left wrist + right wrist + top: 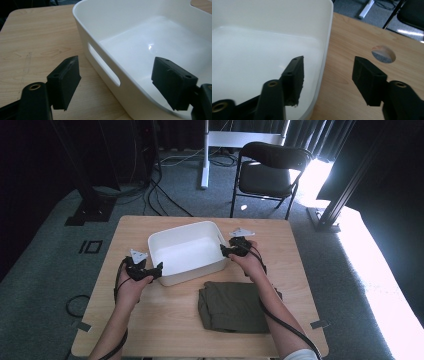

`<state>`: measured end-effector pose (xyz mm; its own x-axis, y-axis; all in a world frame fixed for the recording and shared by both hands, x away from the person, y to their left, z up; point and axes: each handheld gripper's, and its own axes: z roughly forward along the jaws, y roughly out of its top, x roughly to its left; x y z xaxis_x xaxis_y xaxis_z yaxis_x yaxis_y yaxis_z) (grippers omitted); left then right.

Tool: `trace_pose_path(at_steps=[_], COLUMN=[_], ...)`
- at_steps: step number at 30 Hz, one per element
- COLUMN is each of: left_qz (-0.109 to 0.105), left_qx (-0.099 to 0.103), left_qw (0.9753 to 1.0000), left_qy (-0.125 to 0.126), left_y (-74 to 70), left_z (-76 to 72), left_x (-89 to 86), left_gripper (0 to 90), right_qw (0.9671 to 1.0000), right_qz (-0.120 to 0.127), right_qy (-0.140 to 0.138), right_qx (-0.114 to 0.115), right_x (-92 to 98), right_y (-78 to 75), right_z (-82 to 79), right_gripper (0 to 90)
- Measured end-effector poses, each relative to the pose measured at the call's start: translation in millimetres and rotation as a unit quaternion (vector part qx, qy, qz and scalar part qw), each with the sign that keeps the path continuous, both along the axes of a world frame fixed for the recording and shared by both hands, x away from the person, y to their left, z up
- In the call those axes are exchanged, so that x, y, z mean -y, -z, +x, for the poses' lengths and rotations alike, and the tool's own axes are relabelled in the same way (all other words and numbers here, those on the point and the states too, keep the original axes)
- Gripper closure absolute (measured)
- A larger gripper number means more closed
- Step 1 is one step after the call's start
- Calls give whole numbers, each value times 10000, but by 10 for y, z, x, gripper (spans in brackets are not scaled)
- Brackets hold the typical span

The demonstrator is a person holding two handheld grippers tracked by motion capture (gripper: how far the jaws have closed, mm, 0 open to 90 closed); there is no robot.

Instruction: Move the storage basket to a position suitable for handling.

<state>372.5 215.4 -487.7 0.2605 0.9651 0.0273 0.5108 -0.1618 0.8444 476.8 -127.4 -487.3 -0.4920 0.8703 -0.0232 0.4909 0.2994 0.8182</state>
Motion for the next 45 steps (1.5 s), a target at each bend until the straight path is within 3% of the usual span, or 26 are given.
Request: trace_pose_path(at_steps=[2, 4, 5, 6, 7, 9, 12, 14, 17, 23, 34, 37, 42, 45], left_qz=[26, -159, -159, -74, -130, -140, -135, -154, -246, -175, -261, -115, -212, -103], left_qx=[-49, -171, -171, -249, -244, -250, -251, -250, -306, -302, -291, -261, -294, -282], left_qw=[10000, 9997, 9997, 9996, 9996, 9996, 9996, 9995, 9991, 9991, 9988, 9992, 9987, 9989], left_qy=[-42, 45, 45, 69, 61, 27, 20, -61, -166, -245, -289, -276, -355, -356], left_y=[18, 52, 52, 77, 91, 96, 93, 80, 74, 74, 88, 87, 92, 88], left_z=[2, 19, 19, 23, 19, 12, 13, 7, 8, 18, 87, 103, 158, 185], left_x=[16, 7, 7, 24, 46, 71, 79, 79, 91, 110, 164, 202, 266, 316], left_gripper=[408, 457, 446, 445, 451, 456, 511, 559, 589, 611, 636, 636, 656, 663], right_qw=[9999, 9998, 9998, 9996, 9998, 9997, 9997, 10000, 10000, 9999, 9997, 9995, 9991, 9989], right_qz=[-103, -165, -165, -237, -182, -249, -168, -15, -27, 32, 28, 37, 83, 135], right_qy=[-4, -21, -21, -92, -117, -62, -162, -46, 3, 112, 229, 262, 370, 410], right_qx=[27, 52, 52, 144, 34, 61, -26, -47, -53, -122, -121, -143, -167, -183], right_x=[1, 3, 3, -3, -9, -25, -37, -51, -72, -74, -14, 12, 70, 118], right_y=[23, 35, 35, 59, 60, 68, 71, 70, 72, 66, 62, 61, 60, 63], right_z=[-8, -8, -8, -16, -22, -35, -37, -57, -74, -100, -143, -153, -162, -172], right_gripper=[492, 516, 516, 571, 589, 594, 683, 759, 796, 801, 806, 808, 812, 812])
